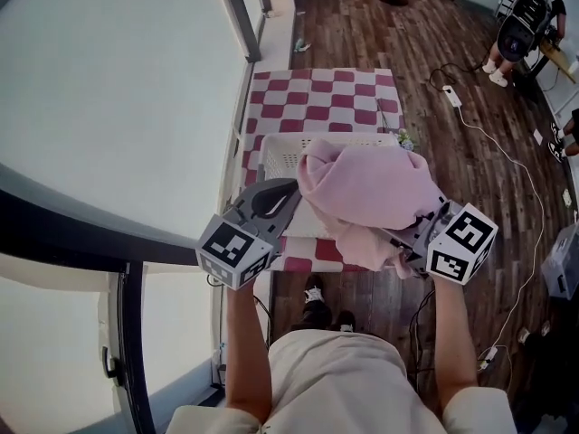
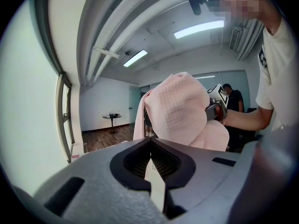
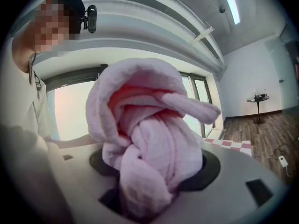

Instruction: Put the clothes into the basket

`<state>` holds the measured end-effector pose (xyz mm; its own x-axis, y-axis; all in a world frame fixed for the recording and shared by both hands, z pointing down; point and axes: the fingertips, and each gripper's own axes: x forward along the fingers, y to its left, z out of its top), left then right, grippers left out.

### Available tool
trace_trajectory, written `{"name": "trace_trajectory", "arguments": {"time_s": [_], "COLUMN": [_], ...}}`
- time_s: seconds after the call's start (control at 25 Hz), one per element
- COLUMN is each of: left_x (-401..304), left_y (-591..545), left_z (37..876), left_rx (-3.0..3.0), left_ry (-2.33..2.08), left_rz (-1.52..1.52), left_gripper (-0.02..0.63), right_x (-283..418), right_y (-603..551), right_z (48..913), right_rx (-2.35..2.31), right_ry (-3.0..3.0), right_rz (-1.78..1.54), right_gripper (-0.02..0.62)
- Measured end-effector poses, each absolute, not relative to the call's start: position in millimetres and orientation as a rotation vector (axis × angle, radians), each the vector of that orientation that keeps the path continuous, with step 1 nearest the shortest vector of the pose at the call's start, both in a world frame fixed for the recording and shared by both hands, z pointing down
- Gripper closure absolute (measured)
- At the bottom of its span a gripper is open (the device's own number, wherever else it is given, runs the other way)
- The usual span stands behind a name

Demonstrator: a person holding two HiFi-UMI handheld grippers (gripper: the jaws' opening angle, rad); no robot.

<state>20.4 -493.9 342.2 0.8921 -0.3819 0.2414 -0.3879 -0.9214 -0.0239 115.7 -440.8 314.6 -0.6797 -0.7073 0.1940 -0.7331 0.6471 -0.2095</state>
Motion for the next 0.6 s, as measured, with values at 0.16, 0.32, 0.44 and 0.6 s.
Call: {"name": "trace_trajectory", "arguments": {"time_s": [0.16,0.32,0.44,0.6], "left_x": [21.1,20.8,15.5,7.4], "left_y": [-506.1,-522.5,-538.5,-555.9], "left_z": [343.6,353.7,373.4,393.8], "left_rx": [3.022,2.999,2.983,2.957], "left_ry": [-0.592,-0.570,-0.585,-0.583], "left_rz": [0.399,0.437,0.533,0.547], "left_gripper": [0.592,0.592,0.592,0.592], "right_x": [116.7,117.7,117.6,108.4], "right_y": [-454.9,-473.3,-495.2,-523.2], "right_z": [313.1,321.5,339.8,372.4], "right_rx": [1.235,1.228,1.202,1.125], "right_ry": [-2.757,-2.749,-2.755,-2.722], "right_rz": [0.412,0.410,0.440,0.430], "right_gripper": [0.267,0.267,0.267,0.267]}}
